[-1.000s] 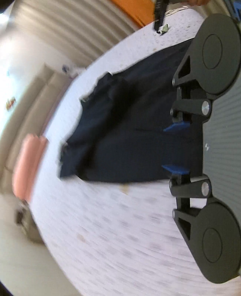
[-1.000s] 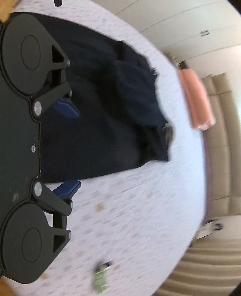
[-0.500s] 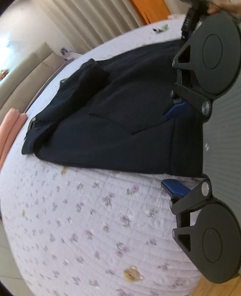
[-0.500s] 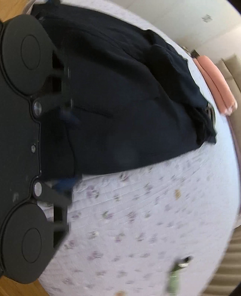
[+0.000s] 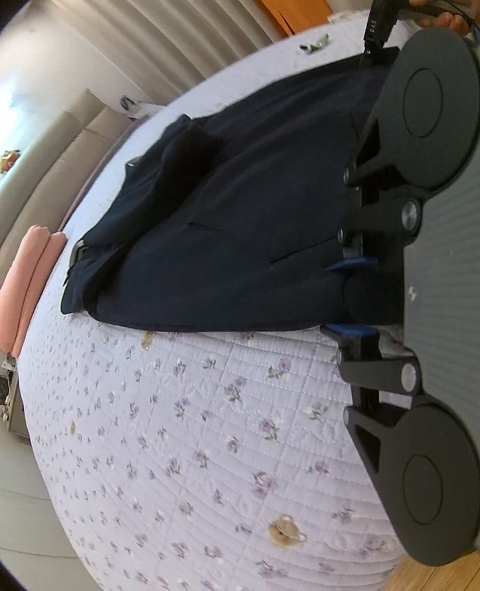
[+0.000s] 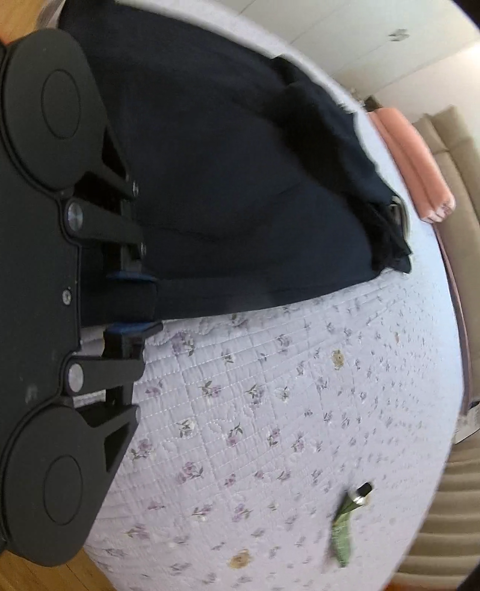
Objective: Fold large clothes
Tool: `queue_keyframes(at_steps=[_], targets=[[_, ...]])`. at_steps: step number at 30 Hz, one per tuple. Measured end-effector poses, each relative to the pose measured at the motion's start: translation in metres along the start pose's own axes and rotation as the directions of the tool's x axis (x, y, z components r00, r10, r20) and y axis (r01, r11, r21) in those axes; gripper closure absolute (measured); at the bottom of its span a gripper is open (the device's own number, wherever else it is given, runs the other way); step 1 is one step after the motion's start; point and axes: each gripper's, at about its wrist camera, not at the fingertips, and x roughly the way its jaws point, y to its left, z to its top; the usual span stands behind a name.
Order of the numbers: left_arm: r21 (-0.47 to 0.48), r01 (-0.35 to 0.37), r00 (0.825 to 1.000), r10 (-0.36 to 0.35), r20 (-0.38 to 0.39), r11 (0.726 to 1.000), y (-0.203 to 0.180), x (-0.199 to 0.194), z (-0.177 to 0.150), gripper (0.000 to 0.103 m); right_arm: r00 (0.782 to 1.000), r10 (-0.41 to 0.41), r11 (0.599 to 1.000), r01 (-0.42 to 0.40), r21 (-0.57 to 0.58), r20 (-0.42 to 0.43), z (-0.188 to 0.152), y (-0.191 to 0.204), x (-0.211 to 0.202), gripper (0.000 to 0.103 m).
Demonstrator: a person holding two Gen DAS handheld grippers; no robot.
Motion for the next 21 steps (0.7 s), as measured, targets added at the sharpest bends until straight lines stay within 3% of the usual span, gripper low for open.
queue_keyframes(at_steps=[2, 4, 9, 10, 12, 13, 14, 16, 21], targets=[[-0.022, 0.022, 1.000, -0.022, 0.003, 1.000, 0.004, -0.005, -0.003, 0.055, 0.999, 0.043, 0.999, -0.044, 0.023, 0.019, 0.001, -0.005, -0.012, 0.043], [-0.043, 0.042, 0.999, -0.043, -0.009, 0.998, 0.008, -0.004, -0.006, 0.049, 0.999, 0.020, 1.000, -0.020, 0.012, 0.029, 0.000, -0.007, -0.018, 0.022], [-0.038, 0.054, 0.998, -0.055, -0.043, 0.998, 0.003, 0.005, -0.014, 0.045, 0.998, 0.036, 0.998, -0.034, 0.048, -0.044, -0.007, -0.009, 0.000, 0.022], [-0.028, 0.044, 0.998, -0.046, -0.048, 0.999, 0.000, 0.008, -0.014, 0.047, 0.997, 0.043, 0.998, -0.041, 0.044, -0.060, -0.012, -0.007, 0.005, 0.024], [-0.007, 0.015, 0.999, -0.015, -0.047, 1.000, -0.006, 0.009, -0.015, 0.066, 0.998, 0.010, 1.000, -0.011, -0.025, -0.054, -0.021, 0.013, 0.006, 0.041], [0.006, 0.018, 0.999, -0.018, -0.050, 1.000, -0.008, 0.009, -0.016, 0.083, 0.999, -0.004, 0.997, 0.001, -0.077, -0.050, -0.023, 0.024, 0.005, 0.072], [0.004, 0.033, 0.998, -0.033, -0.045, 0.999, -0.009, 0.007, -0.016, 0.089, 0.999, -0.018, 0.993, 0.013, -0.115, -0.046, -0.024, 0.034, 0.001, 0.087], [-0.025, 0.081, 0.997, -0.081, -0.016, 0.996, -0.008, -0.002, -0.015, 0.091, 0.999, -0.037, 0.990, 0.033, -0.140, -0.024, -0.020, 0.043, -0.009, 0.092], [-0.060, 0.201, 0.976, -0.195, 0.093, 0.978, -0.017, -0.033, 0.017, 0.092, 0.993, 0.082, 0.996, -0.078, -0.052, 0.081, 0.020, 0.036, -0.052, 0.096]])
